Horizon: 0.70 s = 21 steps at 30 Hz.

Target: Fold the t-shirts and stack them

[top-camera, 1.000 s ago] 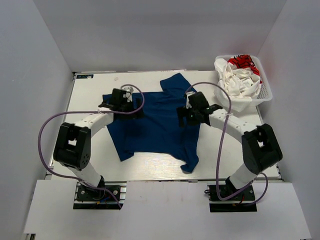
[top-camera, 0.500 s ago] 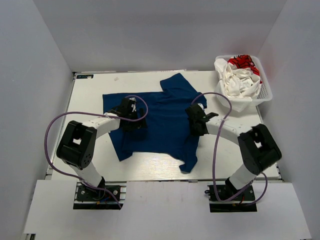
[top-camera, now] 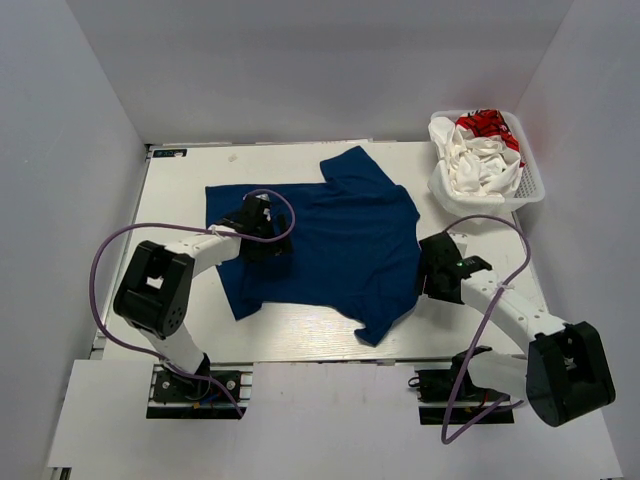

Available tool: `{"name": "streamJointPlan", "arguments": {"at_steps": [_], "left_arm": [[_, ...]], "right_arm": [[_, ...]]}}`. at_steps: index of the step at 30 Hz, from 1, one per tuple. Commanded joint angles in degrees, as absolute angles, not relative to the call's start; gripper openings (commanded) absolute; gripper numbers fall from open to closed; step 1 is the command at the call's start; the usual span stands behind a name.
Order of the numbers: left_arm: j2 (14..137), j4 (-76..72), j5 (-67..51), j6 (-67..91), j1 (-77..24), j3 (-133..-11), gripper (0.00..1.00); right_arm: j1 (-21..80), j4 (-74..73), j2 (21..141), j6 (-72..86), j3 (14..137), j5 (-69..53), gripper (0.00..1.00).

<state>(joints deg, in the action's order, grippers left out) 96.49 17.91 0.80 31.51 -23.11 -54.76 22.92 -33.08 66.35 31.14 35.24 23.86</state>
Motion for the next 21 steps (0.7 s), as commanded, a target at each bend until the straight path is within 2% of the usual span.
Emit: {"name": "streamJointPlan", "arguments": {"at_steps": [1, 2, 6, 12, 16, 21], "left_arm": [[95.6, 22.4, 0.9, 29.3, -22.6, -52.0, 1.0], [94.6, 22.4, 0.9, 28.5, -22.6, -52.0, 1.0], [87.7, 25.0, 4.0, 28.5, -22.6, -52.6, 1.0], [76.9, 36.4, 13.3, 38.3, -22.0, -51.9, 1.0], [75.7, 44.3, 16.6, 45.8, -21.4, -49.1, 1.0], [78.3, 37.7, 13.7, 49.6, -21.4, -43.6, 1.0]], "right_arm": [[22.5, -31.6, 64.9, 28.6, 37.7, 19.1, 0.81], [22.8, -30.5, 64.2, 25.1, 38.1, 15.3, 0.9], [23.9, -21.7, 64.9, 17.4, 43.7, 3.1, 0.9], [28.4, -14.9, 72.4, 15.9, 45.4, -8.0, 0.9], [29.5, -11.3, 80.2, 18.4, 46.1, -7.7, 0.9], [29.2, -8.4, 84.1, 23.6, 44.7, -0.2, 0.9]]}}
